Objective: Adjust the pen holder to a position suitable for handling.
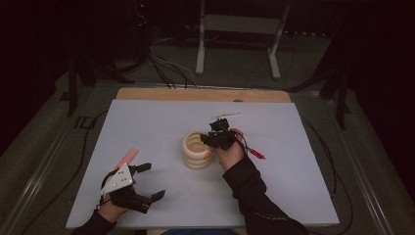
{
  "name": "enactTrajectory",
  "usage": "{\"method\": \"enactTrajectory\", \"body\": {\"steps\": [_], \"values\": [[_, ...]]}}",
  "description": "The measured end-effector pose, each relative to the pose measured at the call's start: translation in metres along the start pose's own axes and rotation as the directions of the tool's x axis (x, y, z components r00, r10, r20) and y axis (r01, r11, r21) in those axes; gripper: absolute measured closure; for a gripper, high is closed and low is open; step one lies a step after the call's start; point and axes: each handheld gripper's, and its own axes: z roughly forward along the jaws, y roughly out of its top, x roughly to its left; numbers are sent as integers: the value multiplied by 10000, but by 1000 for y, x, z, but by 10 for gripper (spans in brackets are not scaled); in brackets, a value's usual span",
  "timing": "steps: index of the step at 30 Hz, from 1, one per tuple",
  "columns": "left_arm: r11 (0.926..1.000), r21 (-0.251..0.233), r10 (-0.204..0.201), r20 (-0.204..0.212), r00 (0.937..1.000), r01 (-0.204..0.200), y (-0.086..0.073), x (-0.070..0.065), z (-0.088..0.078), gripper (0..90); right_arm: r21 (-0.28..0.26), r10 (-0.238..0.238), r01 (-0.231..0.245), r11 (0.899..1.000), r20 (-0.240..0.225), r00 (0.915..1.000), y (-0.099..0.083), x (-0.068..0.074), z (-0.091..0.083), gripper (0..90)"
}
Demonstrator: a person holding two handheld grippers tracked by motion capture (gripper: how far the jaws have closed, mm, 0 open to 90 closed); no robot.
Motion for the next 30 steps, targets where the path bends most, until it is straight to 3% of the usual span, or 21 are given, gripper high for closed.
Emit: {"method": "enactTrajectory", "body": {"steps": [6,15,21,30], "values": [[10000,96,-15,21,10000,15,0,0,0,2,-193,-182,179,9997,-132,9997,5,0,-9,513],[10000,22,-42,4,10000,42,0,0,0,2,-652,-325,277,9975,-736,9968,13,-2,-32,335],[10000,-7,-53,17,10000,53,0,1,0,2,-776,-597,490,9958,-1427,9880,17,-7,-43,175],[10000,-9,-57,44,10000,57,0,0,0,2,-817,-1036,919,9924,-1516,9830,21,-20,-56,39]]}}
